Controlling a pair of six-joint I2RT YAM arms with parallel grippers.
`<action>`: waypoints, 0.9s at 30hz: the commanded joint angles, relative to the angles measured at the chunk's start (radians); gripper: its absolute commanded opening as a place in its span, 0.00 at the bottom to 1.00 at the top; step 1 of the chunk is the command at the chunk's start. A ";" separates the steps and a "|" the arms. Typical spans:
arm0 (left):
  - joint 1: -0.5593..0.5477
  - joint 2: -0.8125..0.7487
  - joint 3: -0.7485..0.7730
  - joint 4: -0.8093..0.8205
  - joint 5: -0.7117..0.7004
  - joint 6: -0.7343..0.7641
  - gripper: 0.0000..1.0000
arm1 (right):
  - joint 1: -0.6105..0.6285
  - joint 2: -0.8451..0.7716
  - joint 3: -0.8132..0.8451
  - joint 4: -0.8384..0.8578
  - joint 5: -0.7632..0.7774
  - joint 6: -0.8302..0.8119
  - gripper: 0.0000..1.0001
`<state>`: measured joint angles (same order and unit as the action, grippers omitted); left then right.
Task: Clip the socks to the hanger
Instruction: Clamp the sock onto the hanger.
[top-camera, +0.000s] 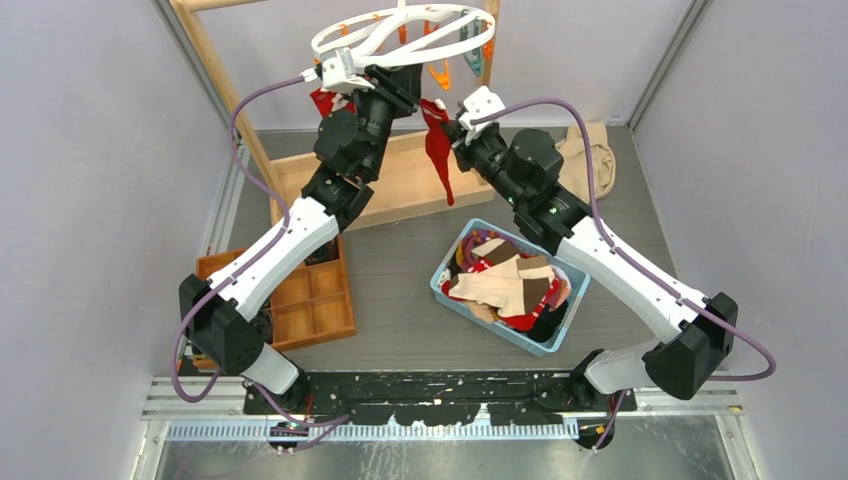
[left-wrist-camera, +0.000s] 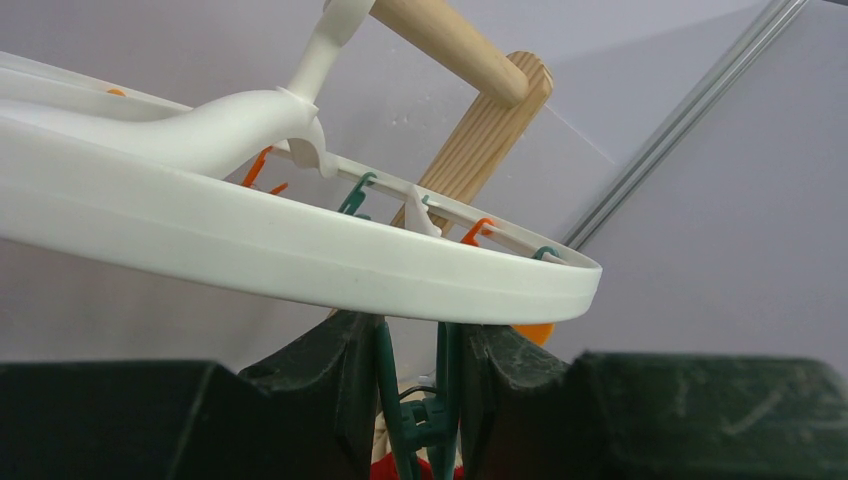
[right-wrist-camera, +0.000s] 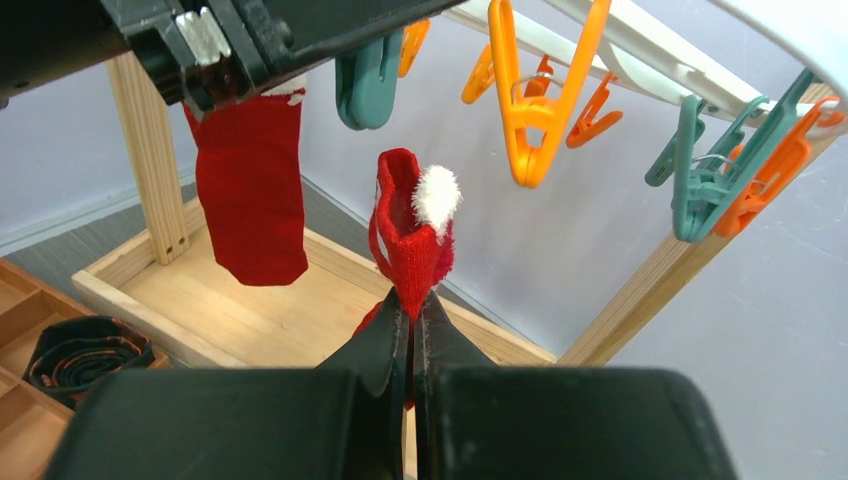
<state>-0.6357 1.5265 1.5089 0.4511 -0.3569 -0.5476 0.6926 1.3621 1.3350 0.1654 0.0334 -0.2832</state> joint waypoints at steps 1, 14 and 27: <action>0.011 -0.016 0.028 -0.026 -0.038 -0.022 0.00 | 0.005 0.014 0.067 0.074 0.017 0.012 0.01; 0.014 -0.011 0.030 -0.031 -0.031 -0.030 0.00 | 0.007 0.034 0.107 0.072 0.002 0.010 0.01; 0.017 -0.005 0.033 -0.037 -0.029 -0.031 0.00 | 0.036 0.028 0.112 0.080 -0.016 -0.024 0.01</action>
<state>-0.6334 1.5265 1.5089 0.4503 -0.3561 -0.5690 0.7116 1.4029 1.4044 0.1822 0.0284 -0.2874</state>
